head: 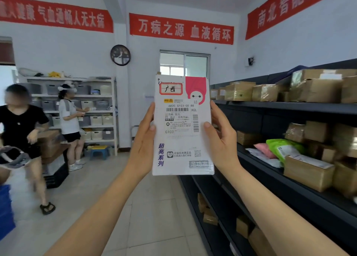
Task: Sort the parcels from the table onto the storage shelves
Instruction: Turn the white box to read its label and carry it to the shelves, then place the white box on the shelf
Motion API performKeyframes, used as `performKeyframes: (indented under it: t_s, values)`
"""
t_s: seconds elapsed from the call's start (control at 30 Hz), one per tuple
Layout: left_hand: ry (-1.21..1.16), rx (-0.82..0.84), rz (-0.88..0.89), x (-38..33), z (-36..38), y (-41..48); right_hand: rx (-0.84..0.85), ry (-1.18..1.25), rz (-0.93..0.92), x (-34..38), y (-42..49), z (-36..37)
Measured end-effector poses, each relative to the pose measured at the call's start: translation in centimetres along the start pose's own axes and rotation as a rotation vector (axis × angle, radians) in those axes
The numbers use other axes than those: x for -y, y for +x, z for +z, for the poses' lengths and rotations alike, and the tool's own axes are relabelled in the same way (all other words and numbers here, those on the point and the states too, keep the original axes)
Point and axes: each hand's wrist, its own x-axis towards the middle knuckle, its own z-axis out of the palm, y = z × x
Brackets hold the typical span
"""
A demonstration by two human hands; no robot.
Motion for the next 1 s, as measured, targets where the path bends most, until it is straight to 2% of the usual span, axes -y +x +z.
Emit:
performKeyframes:
  t_s: [0.13,0.3,0.53,0.8,1.0]
  values:
    - [-0.135,0.089,0.037,0.1,4.0,1.0,-0.101,-0.157,-0.009,2.0,-1.1,-4.2]
    - [-0.391,0.323,0.062,-2.7,11.3,0.1,-0.289,-0.461,0.016,7.3,-4.2,-11.1]
    - [-0.921,0.596,0.081,-10.9,20.3,-4.9,-0.491,-0.844,0.062,19.4,-11.1,-18.0]
    - [-1.095,0.797,0.09,-19.2,23.6,-12.5,-0.659,-1.074,0.081,31.5,-18.8,-18.3]
    - [-1.171,0.928,0.003,-21.1,24.4,-16.2,-0.709,-1.091,0.078,34.7,-22.6,-17.5]
